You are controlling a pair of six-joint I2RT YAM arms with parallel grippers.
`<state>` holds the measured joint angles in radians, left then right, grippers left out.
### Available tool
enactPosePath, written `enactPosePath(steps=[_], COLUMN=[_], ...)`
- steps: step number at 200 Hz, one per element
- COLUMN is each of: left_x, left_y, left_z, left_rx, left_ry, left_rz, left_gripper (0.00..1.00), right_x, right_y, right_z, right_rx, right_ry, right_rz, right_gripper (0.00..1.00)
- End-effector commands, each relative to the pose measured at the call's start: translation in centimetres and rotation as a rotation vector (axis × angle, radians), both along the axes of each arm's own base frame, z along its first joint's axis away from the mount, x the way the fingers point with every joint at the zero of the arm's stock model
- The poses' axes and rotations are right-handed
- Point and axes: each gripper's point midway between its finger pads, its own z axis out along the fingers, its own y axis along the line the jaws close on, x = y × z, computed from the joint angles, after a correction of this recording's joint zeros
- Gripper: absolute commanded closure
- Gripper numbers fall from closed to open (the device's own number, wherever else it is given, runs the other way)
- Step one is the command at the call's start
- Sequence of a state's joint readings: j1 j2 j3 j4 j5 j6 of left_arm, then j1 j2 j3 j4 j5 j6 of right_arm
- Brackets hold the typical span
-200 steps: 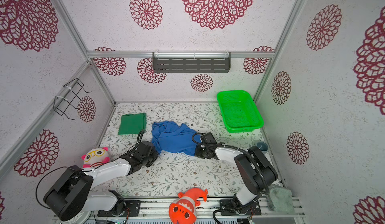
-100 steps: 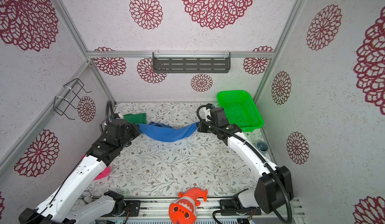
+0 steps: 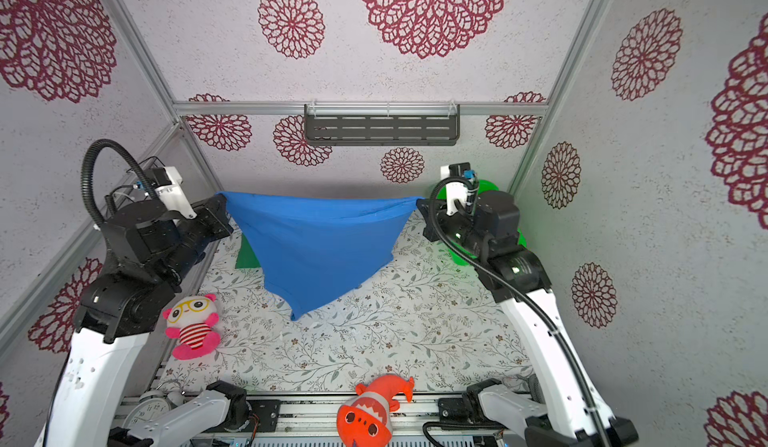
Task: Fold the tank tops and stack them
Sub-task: 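Lift the blue tank top high with both grippers, spreading it apart, then swing the held blue tank top toward the robot with both grippers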
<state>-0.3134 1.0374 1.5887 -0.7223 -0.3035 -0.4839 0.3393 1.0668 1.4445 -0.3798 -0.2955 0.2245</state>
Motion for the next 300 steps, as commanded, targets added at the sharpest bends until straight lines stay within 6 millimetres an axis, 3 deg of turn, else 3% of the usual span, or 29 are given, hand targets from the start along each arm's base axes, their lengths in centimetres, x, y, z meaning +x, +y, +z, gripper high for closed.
enactPosePath(steps=[1, 51, 79, 97, 132, 172, 201, 241, 268, 283, 300], left_x=[0.4, 8.0, 11.5, 12.1, 9.2, 1.8, -3.2, -7.9, -9.1, -7.9, -5.2], left_y=[0.2, -2.7, -3.1, -3.6, -3.0, -3.4, -4.0, -1.6, -0.8, -0.4, -1.1], left_z=[-0.8, -3.1, -2.1, -0.7, 1.7, 3.1, 4.6, 6.5, 7.0, 5.9, 3.4], left_rx=[0.119, 0.184, 0.202, 0.195, 0.180, 0.180, 0.208, 0.182, 0.237, 0.304, 0.379], left_ry=[0.046, 0.138, 0.104, 0.072, 0.015, -0.039, -0.075, -0.098, -0.129, -0.075, 0.030], left_rz=[0.001, -0.103, -0.097, -0.115, -0.105, -0.132, -0.180, -0.172, -0.171, -0.128, -0.114], left_gripper=[1.00, 1.00, 1.00, 1.00, 1.00, 1.00, 1.00, 1.00, 1.00, 1.00, 1.00], right_x=[0.6, 7.1, 11.0, 11.4, 8.4, 0.6, -3.8, -8.5, -8.6, -6.7, -3.9], right_y=[-1.4, -0.7, -0.4, 0.2, 0.4, 0.8, 0.9, 0.4, 0.3, 0.1, 0.5], right_z=[1.3, -2.1, -2.5, -1.4, -0.2, 0.2, 0.7, 3.7, 4.6, 3.7, 1.8], right_rx=[-0.030, -0.085, -0.106, -0.094, -0.090, -0.145, -0.145, -0.097, -0.075, -0.091, -0.106], right_ry=[-0.106, 0.006, 0.005, -0.005, 0.008, 0.020, 0.014, -0.068, -0.076, -0.038, 0.028], right_rz=[-0.079, -0.099, -0.123, -0.097, -0.045, 0.055, 0.138, 0.207, 0.196, 0.145, 0.114], right_gripper=[1.00, 1.00, 1.00, 1.00, 1.00, 1.00, 1.00, 1.00, 1.00, 1.00, 1.00])
